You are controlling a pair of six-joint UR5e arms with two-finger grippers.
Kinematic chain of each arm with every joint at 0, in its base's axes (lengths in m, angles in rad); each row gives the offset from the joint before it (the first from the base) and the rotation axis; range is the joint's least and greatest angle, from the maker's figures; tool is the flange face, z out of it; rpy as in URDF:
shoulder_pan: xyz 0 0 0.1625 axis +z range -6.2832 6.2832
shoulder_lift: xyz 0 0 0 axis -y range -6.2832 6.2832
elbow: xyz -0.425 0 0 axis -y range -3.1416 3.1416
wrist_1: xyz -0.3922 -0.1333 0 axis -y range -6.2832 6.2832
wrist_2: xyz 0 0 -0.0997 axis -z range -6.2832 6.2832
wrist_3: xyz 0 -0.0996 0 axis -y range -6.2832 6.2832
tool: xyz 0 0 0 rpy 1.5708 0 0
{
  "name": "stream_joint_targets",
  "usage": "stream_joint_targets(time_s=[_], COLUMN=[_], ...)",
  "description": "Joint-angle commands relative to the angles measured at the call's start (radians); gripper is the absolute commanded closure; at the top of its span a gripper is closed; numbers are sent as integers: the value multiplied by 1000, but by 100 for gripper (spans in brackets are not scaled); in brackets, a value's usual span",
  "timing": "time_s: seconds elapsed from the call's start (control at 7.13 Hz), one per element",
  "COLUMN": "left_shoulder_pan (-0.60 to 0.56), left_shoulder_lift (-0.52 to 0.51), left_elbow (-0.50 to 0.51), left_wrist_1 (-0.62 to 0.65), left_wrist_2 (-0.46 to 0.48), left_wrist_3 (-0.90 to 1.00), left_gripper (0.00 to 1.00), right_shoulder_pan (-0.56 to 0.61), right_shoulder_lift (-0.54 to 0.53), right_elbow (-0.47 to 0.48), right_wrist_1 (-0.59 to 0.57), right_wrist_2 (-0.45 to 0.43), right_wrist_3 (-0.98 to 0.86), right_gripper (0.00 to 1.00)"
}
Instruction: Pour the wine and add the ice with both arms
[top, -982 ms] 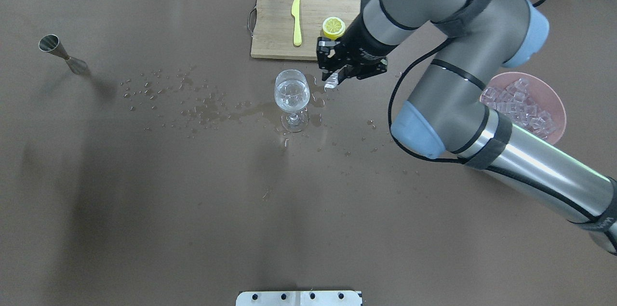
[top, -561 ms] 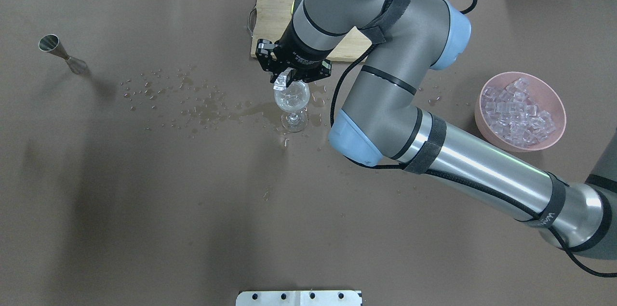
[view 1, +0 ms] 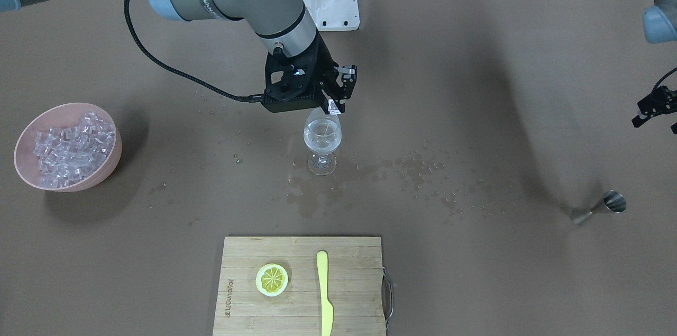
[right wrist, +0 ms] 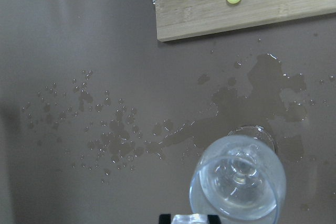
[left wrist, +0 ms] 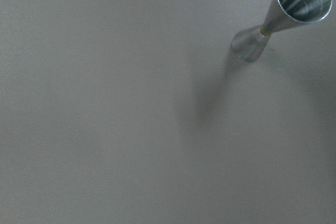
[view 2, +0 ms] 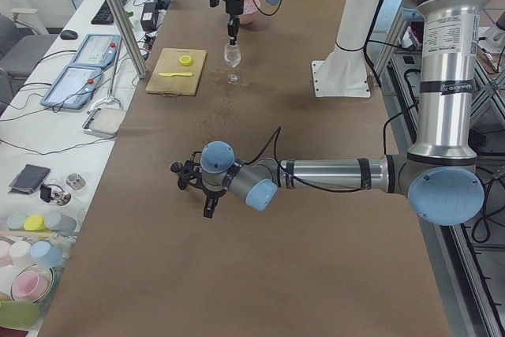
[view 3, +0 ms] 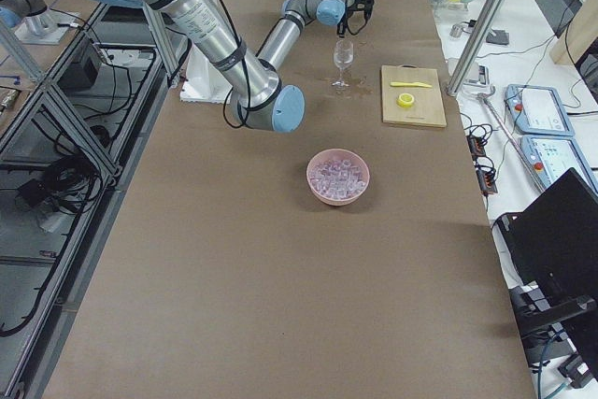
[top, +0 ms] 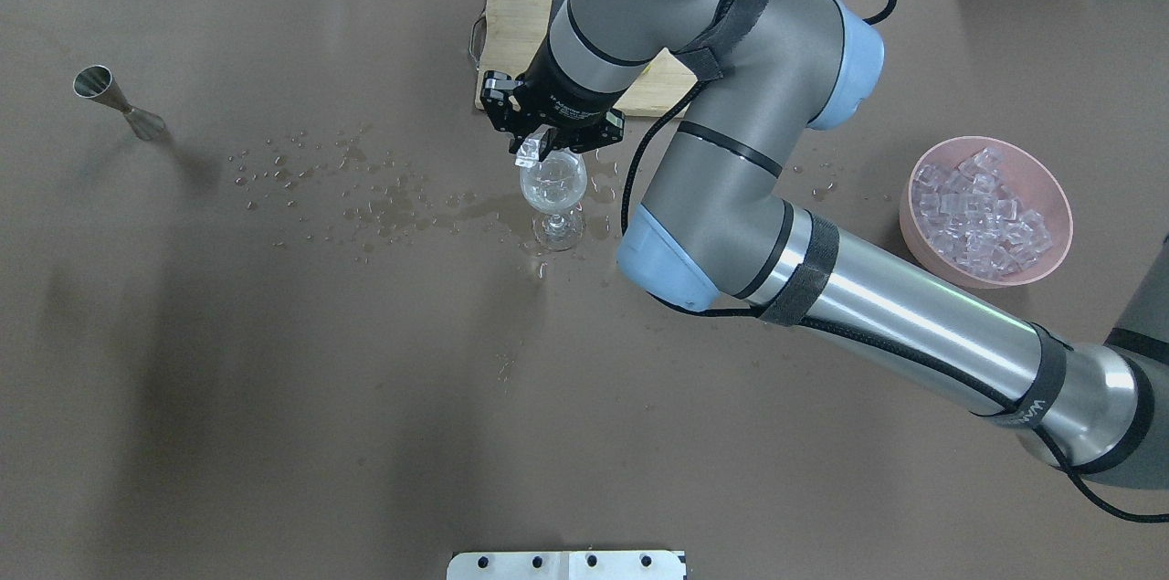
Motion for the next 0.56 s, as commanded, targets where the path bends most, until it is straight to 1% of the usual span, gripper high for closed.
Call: stream_joint_targets(time_s=[0.0,0.14,0.28,0.42], left_shoulder_pan=[-1,-1,1,1], left_shoulder_lift=[-2,-4,-4,-5], left_elbow=[2,5,6,6], left_wrist_1=[1,0,0,1], left_wrist_2=[1,1,1,1], left_wrist_3=[0,2,2,2], left_gripper=[2,2,2,2], right_shoulder_pan=[17,17,15,15], right_shoulder_lift=[-6,-6,-5,-9], right_elbow=[-7,-9,-10,-9], right_wrist_1=[-3,-1,-1,0], right_wrist_2=[-1,-1,-7,-8], right_wrist_3=[-7,-5,2,-4], right_gripper=[100,85,1,0])
